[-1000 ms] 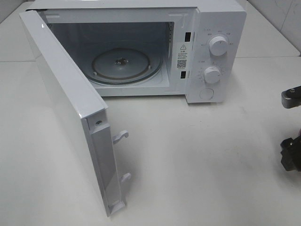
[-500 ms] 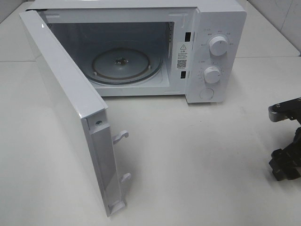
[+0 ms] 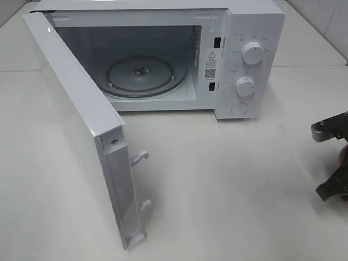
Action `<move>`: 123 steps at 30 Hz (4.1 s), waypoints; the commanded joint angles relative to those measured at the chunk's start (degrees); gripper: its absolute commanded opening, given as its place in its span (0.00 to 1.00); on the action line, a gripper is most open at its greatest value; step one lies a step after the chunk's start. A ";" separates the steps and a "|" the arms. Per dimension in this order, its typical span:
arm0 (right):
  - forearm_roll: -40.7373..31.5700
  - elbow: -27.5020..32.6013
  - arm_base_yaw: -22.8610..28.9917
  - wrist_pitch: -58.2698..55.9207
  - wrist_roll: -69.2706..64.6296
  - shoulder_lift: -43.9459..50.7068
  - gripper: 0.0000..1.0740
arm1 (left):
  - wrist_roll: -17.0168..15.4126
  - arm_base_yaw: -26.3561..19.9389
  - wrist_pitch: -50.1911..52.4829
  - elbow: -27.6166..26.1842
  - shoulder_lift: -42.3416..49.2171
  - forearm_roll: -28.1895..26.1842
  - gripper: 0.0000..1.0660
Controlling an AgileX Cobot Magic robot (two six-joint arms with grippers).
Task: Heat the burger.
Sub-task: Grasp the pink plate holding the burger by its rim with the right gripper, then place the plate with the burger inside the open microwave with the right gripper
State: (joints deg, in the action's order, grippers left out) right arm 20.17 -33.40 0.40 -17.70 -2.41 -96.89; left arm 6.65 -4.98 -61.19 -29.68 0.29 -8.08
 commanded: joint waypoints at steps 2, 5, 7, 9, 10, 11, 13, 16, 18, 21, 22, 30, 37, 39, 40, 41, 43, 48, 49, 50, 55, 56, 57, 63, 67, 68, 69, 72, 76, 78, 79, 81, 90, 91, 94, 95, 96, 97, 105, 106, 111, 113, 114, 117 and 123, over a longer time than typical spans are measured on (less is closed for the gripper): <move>-0.40 0.34 0.00 -2.18 0.06 -0.80 0.00 | -0.23 -0.06 -0.11 0.11 0.80 0.06 0.94; -1.20 0.17 -0.06 -2.69 -0.52 -0.57 0.00 | -0.23 -0.06 -0.11 0.11 0.80 0.06 0.94; -2.01 0.17 -0.06 -2.69 -2.01 -0.40 0.00 | -0.23 -0.06 -0.11 0.11 0.80 0.06 0.94; -2.12 0.17 -0.06 -2.86 -4.07 0.23 0.00 | -0.23 -0.06 -0.11 0.11 0.80 0.06 0.94; -2.12 0.17 -0.06 -2.86 -4.07 0.23 0.00 | -0.23 -0.06 -0.11 0.11 0.80 0.06 0.94; -1.72 0.17 -0.06 -3.95 -4.41 0.74 0.00 | -0.23 -0.06 -0.11 0.11 0.80 0.06 0.94; -1.43 0.17 -0.06 -4.58 -4.70 1.43 0.00 | -0.23 -0.06 -0.11 0.11 0.80 0.06 0.94; -0.17 0.17 0.80 -5.33 -6.07 2.98 0.00 | -0.23 -0.06 -0.11 0.11 0.80 0.06 0.94; 0.86 0.17 1.55 -5.90 -7.33 3.95 0.00 | -0.23 -0.06 -0.11 0.11 0.80 0.06 0.94; 3.09 0.17 2.86 -7.73 -10.77 4.87 0.00 | -0.23 -0.06 -0.11 0.11 0.80 0.06 0.94; 5.10 0.17 4.01 -9.11 -13.52 4.98 0.00 | -0.23 -0.06 -0.11 0.11 0.80 0.06 0.94; 11.57 0.17 9.51 -14.09 -23.49 4.98 0.00 | -0.23 -0.06 -0.11 0.11 0.80 0.06 0.94; 15.41 0.17 13.69 -18.22 -30.54 5.90 0.00 | -0.23 -0.06 -0.11 0.11 0.80 0.06 0.94; 16.39 0.17 15.01 -19.88 -31.63 6.25 0.00 | -0.23 -0.06 -0.11 0.11 0.80 0.06 0.94; 16.73 0.17 15.64 -20.63 -31.91 6.47 0.00 | -0.23 -0.06 -0.11 0.11 0.80 0.06 0.94; 16.67 0.17 16.56 -21.89 -32.49 6.93 0.00 | -0.23 -0.06 -0.11 0.11 0.80 0.06 0.94; 16.79 0.17 17.13 -22.29 -33.00 7.10 0.00 | -0.23 -0.06 -0.11 0.11 0.80 0.06 0.94; 17.76 0.17 20.51 -24.81 -33.35 9.05 0.00 | -0.23 -0.06 -0.11 0.11 0.80 0.06 0.94; 17.76 0.17 20.51 -24.81 -33.35 9.05 0.00 | -0.23 -0.06 -0.11 0.11 0.80 0.06 0.94; 17.99 0.17 22.12 -26.01 -33.12 10.37 0.00 | -0.23 -0.06 -0.11 0.11 0.80 0.06 0.94; 18.05 0.17 25.38 -30.25 -33.12 13.52 0.00 | -0.23 -0.06 -0.11 0.11 0.80 0.06 0.94; 18.05 0.17 26.87 -31.57 -33.12 14.84 0.00 | -0.23 -0.06 -0.11 0.11 0.80 0.06 0.94; 18.05 0.17 26.87 -31.57 -33.12 14.84 0.00 | -0.23 -0.06 -0.11 0.11 0.80 0.06 0.94; 17.19 0.29 31.11 -34.49 -32.77 17.82 0.00 | -0.23 -0.06 -0.11 0.11 0.80 0.06 0.94; 16.73 0.97 35.58 -35.07 -32.72 20.34 0.00 | -0.23 -0.06 -0.11 0.11 0.80 0.06 0.94; 16.73 0.97 35.58 -35.07 -32.72 20.34 0.00 | -0.23 -0.06 -0.11 0.11 0.80 0.06 0.94; 15.99 0.97 37.47 -35.52 -32.66 21.26 0.00 | -0.23 -0.06 -0.11 0.11 0.80 0.06 0.94; 15.36 0.97 39.88 -35.75 -32.66 22.06 0.00 | -0.23 -0.06 -0.11 0.11 0.80 0.06 0.94; 14.27 0.97 42.63 -36.61 -32.49 22.23 0.00 | -0.23 -0.06 -0.11 0.11 0.80 0.06 0.94; 13.92 0.97 44.23 -37.36 -32.49 22.23 0.00 | -0.23 -0.06 -0.11 0.11 0.80 0.06 0.94; 13.12 0.97 46.24 -38.10 -31.91 22.23 0.00 | -0.23 -0.06 -0.11 0.11 0.80 0.06 0.94; 12.78 0.97 47.10 -38.45 -31.40 22.23 0.00 | -0.23 -0.06 -0.11 0.11 0.80 0.06 0.94; 12.78 0.97 57.70 -39.88 -29.05 22.23 0.00 | -0.23 -0.06 -0.11 0.11 0.80 0.06 0.94; 12.78 0.97 57.70 -39.88 -29.05 22.23 0.00 | -0.23 -0.06 -0.11 0.11 0.80 0.06 0.94; 12.78 0.97 60.85 -38.85 -25.67 22.23 0.00 | -0.23 -0.06 -0.11 0.11 0.80 0.06 0.94; 12.78 0.97 61.25 -38.22 -24.47 22.23 0.00 | -0.23 -0.06 -0.11 0.11 0.80 0.06 0.94; 12.78 0.97 61.25 -38.22 -24.47 22.23 0.00 | -0.23 -0.06 -0.11 0.11 0.80 0.06 0.94; 12.78 0.97 61.76 -37.18 -22.06 22.23 0.00 | -0.23 -0.06 -0.11 0.11 0.80 0.06 0.94; 15.07 0.97 61.88 -35.18 -12.66 22.23 0.00 | -0.23 -0.06 -0.11 0.11 0.80 0.06 0.94; 16.67 0.97 61.88 -34.95 -10.43 22.23 0.00 | -0.23 -0.06 -0.11 0.11 0.80 0.06 0.94; 20.17 0.92 61.88 -33.00 -8.25 22.23 0.00 | -0.23 -0.06 -0.11 0.11 0.80 0.06 0.94; 20.40 0.92 61.88 -31.40 -8.31 22.23 0.00 | -0.23 -0.06 -0.11 0.11 0.80 0.06 0.94; 20.40 0.92 61.88 -31.40 -8.31 22.23 0.00 | -0.23 -0.06 -0.11 0.11 0.80 0.06 0.94; 20.34 0.92 61.88 -28.93 -8.02 22.23 0.00 | -0.23 -0.06 -0.11 0.11 0.80 0.06 0.94; 19.88 0.92 61.76 -24.01 0.92 22.23 0.00 | -0.23 -0.06 -0.11 0.11 0.80 0.06 0.94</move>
State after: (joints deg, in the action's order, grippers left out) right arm 37.24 -32.37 61.94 -43.54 -5.73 -75.23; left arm 6.65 -4.98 -61.19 -29.68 0.29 -8.02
